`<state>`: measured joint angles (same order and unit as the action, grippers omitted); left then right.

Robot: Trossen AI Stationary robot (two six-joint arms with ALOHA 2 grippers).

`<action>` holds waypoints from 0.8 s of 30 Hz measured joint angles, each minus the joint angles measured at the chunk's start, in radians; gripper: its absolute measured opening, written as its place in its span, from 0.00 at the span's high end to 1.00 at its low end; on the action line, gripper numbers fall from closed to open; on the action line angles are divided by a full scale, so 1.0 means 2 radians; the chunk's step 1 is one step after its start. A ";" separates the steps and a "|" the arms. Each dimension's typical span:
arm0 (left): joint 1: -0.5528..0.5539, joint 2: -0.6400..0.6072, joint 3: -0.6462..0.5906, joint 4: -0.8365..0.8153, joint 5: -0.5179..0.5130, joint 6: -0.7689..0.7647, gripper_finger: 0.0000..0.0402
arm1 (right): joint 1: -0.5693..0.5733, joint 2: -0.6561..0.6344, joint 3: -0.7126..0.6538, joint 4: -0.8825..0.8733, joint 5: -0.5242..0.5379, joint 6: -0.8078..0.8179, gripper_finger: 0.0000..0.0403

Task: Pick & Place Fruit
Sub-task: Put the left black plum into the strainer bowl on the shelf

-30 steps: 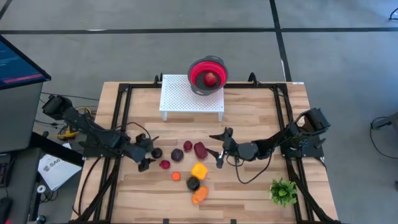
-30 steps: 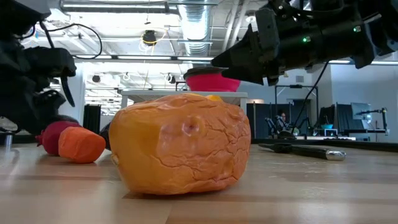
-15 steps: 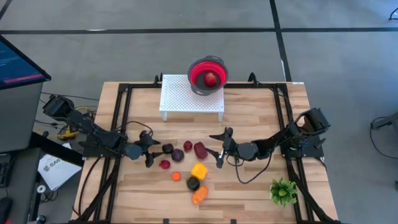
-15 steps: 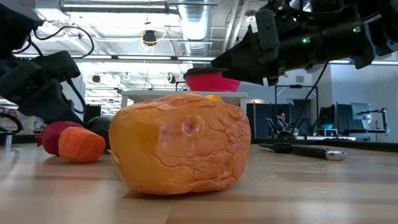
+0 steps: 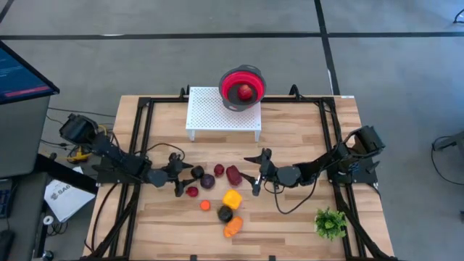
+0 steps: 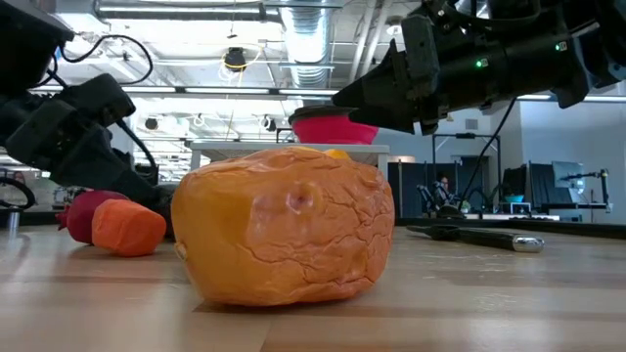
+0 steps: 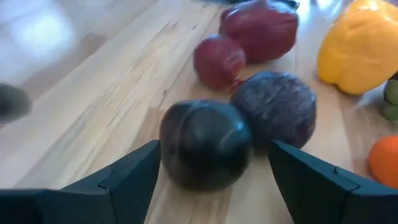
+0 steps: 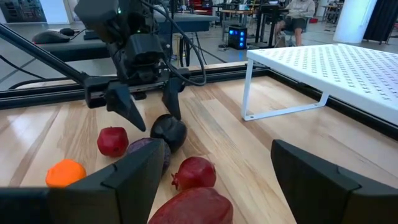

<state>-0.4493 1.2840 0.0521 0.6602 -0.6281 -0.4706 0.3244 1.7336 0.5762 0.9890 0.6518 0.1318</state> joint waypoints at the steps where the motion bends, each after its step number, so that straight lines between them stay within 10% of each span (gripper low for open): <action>1: 0.004 0.006 0.000 0.011 0.000 0.004 0.24 | 0.000 0.000 0.000 0.000 0.000 0.000 0.28; 13: 0.052 0.081 0.040 0.024 0.030 0.001 0.11 | -0.001 0.000 0.000 0.000 0.000 0.000 0.28; 24: 0.051 0.082 0.056 0.020 0.065 0.011 0.33 | -0.001 0.000 0.000 0.000 0.000 0.000 0.28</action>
<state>-0.3481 1.4482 0.1642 0.6994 -0.4972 -0.4480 0.3225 1.7336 0.5762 0.9890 0.6521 0.1322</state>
